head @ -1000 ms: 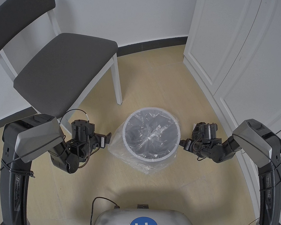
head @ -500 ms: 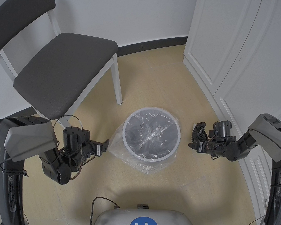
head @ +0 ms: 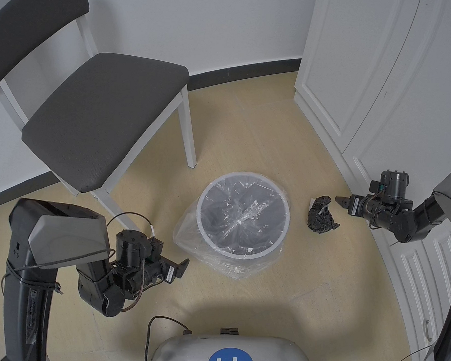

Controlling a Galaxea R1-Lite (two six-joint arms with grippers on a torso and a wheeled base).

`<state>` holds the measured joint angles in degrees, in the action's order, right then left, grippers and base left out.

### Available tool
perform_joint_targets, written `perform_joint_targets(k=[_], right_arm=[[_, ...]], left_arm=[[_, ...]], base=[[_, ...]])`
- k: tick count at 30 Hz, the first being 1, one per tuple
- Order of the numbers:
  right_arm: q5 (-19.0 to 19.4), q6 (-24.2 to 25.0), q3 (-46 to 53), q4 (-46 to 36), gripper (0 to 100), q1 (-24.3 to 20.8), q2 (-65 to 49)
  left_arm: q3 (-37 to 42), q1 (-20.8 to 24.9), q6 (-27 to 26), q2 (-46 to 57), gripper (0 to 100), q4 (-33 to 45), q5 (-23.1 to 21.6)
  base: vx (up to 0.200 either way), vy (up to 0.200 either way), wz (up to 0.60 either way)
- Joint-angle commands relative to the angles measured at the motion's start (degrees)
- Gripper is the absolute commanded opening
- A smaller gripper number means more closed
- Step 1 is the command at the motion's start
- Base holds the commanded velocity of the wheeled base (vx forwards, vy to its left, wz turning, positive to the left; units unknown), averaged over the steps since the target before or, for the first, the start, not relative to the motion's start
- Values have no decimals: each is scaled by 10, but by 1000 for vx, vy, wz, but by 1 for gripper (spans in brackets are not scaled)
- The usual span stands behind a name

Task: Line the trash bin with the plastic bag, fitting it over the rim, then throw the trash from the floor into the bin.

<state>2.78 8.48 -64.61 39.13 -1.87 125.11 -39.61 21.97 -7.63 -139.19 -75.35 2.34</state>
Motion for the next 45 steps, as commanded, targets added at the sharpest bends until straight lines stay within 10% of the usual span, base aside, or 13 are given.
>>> perform_joint_targets(k=[1, 28, 35, 45], right_arm=[[0, 0, 17, 27, 100, 19, -51], [14, -4, 29, 70, 100, 28, -38], [13, -5, 26, 70, 100, 28, -27], [9, -12, 36, 77, 100, 19, -49]], left_arm=[[-40, 3, -5, -61, 100, 5, 0], [-410, -39, 17, -173, 100, 193, 44], [-384, -23, 60, -180, 100, 180, 77], [-144, -3, 70, -44, 100, 38, 74]], base=[[0, 0, 0], [0, 0, 0], [0, 0, 0], [0, 0, 0]])
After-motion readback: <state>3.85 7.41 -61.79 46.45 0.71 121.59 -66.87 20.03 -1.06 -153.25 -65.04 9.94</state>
